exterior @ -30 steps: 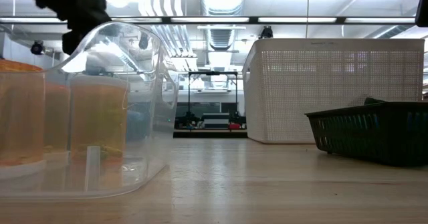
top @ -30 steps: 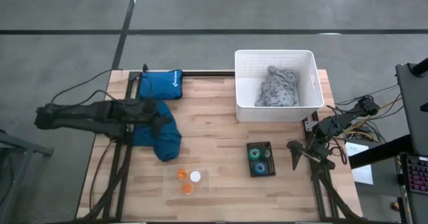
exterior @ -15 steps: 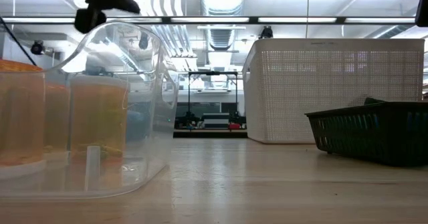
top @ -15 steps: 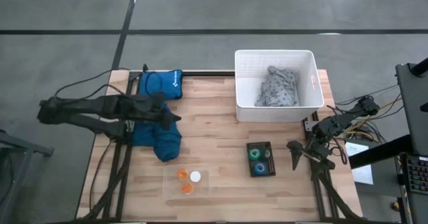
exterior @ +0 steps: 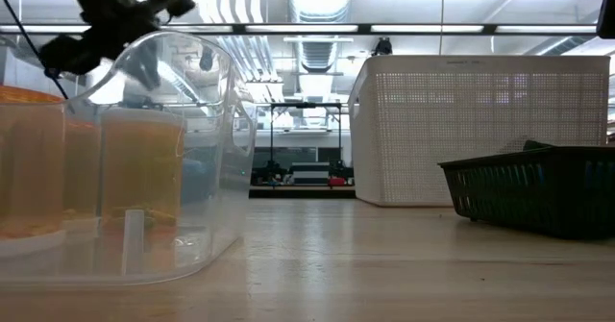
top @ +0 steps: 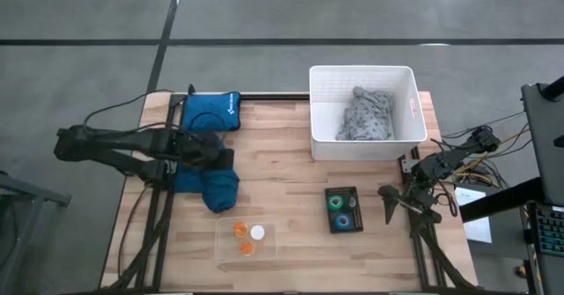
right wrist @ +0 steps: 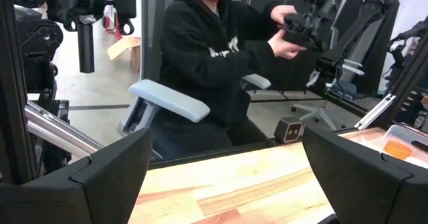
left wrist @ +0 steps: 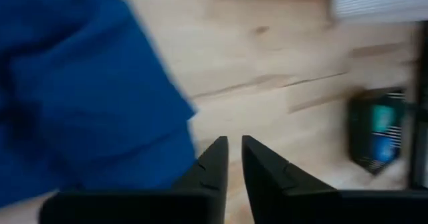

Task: Pick & place medical supplies in basket/bin
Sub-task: Put the blue patient gown into the white bin

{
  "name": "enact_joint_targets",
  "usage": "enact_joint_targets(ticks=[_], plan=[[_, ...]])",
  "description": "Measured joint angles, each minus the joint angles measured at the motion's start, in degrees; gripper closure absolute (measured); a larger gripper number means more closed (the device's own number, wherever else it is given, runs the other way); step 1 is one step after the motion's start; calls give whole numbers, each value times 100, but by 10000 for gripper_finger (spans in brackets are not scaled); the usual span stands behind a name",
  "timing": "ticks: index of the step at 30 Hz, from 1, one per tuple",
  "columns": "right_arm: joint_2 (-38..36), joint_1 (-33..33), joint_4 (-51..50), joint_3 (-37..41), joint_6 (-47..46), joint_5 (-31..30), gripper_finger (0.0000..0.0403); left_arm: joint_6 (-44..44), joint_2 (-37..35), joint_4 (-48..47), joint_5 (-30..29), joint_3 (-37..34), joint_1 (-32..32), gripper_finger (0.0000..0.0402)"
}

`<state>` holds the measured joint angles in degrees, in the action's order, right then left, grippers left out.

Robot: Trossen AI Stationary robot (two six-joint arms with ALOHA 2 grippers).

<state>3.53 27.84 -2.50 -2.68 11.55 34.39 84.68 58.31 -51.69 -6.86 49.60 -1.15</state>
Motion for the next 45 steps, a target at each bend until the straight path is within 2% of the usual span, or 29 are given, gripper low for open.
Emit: enact_joint_targets(ticks=[6, 15, 19, 27, 35, 40, 45], plan=[[0, 0, -2, 0, 0, -1, 19, 473, 310, -440, 564, 0, -5, 276], [0, 1, -1, 0, 0, 0, 19, 1118, 530, -595, 841, 0, -4, 122], [0, 0, -1, 0, -1, 0, 19, 1180, 517, -750, 954, 0, -4, 81], [0, 0, -1, -2, 0, 0, 19, 1429, 608, -752, 1039, 0, -4, 46], [0, -1, -2, -2, 0, 0, 19, 1782, 649, -774, 1066, 0, -14, 36], [2, 1, -1, -4, 0, -1, 19, 1920, 1029, -723, 1110, 0, -71, 36], [0, 0, 0, -4, 0, 0, 19, 1938, 1560, -575, 1575, 0, -74, 36]])
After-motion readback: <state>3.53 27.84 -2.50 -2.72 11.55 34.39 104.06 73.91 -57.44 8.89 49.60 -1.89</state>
